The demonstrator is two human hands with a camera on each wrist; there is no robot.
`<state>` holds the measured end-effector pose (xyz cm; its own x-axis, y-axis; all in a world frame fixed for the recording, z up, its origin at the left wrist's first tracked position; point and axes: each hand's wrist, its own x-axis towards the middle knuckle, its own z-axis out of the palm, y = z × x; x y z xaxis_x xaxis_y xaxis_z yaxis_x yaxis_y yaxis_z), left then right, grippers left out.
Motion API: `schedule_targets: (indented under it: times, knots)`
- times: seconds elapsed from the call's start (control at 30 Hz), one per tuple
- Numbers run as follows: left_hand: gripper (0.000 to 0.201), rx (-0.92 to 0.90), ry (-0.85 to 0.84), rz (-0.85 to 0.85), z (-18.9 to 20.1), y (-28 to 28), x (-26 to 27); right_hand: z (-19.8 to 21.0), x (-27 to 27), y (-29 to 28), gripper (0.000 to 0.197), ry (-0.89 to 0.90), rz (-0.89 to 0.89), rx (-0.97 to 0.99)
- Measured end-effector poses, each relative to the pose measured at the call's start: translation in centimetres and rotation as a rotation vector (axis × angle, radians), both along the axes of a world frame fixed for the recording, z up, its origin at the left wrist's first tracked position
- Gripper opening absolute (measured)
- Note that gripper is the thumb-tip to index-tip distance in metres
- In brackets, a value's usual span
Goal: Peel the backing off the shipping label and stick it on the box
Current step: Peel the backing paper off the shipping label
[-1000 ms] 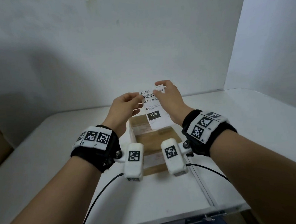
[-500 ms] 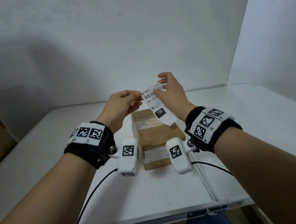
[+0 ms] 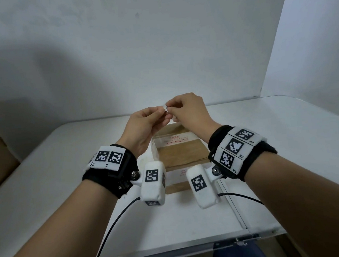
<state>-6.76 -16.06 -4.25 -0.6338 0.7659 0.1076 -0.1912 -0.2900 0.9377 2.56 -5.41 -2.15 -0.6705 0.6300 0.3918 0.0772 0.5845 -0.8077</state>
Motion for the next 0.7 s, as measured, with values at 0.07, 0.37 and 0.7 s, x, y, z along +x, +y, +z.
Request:
schedule_targets:
  times: [0.07,0.37,0.7]
  knots:
    - [0.013,0.005,0.033,-0.003,-0.13,0.01,0.02,0.03,0.18,-0.07,0.019,0.004,0.003,0.011]
    - [0.026,-0.012,0.218,0.098,-0.45,-0.02,0.26,-0.08,0.72,-0.63,0.022,0.028,0.044,-0.028]
    - [0.016,-0.056,0.334,0.223,-0.32,-0.12,0.51,-0.53,0.53,-0.87,0.008,0.102,0.023,-0.136]
